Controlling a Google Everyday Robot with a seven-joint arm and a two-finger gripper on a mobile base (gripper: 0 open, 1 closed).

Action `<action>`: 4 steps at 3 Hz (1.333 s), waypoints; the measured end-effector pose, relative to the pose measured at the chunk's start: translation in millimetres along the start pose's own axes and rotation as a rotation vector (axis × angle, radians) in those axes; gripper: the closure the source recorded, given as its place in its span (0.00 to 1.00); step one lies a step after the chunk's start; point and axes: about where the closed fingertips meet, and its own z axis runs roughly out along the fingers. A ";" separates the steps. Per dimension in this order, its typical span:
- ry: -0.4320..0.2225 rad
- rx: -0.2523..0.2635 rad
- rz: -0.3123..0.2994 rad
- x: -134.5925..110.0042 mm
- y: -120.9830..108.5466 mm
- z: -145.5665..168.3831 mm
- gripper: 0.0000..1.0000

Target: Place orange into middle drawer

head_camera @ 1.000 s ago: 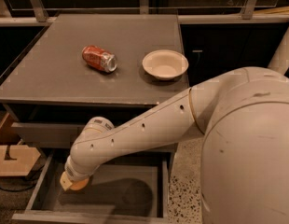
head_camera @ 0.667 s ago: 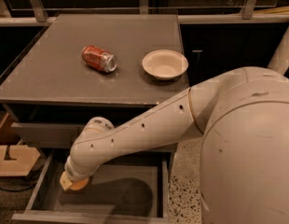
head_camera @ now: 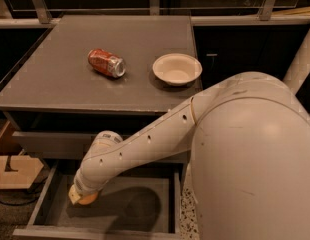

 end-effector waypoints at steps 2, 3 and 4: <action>0.015 -0.021 0.058 5.4 -19.2 26.1 1.00; 0.018 -0.023 0.051 6.3 -19.4 27.6 1.00; 0.020 -0.021 0.095 12.6 -23.1 38.3 1.00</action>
Offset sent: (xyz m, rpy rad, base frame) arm 0.0156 -0.0071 -0.0468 0.0340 0.0935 -0.0269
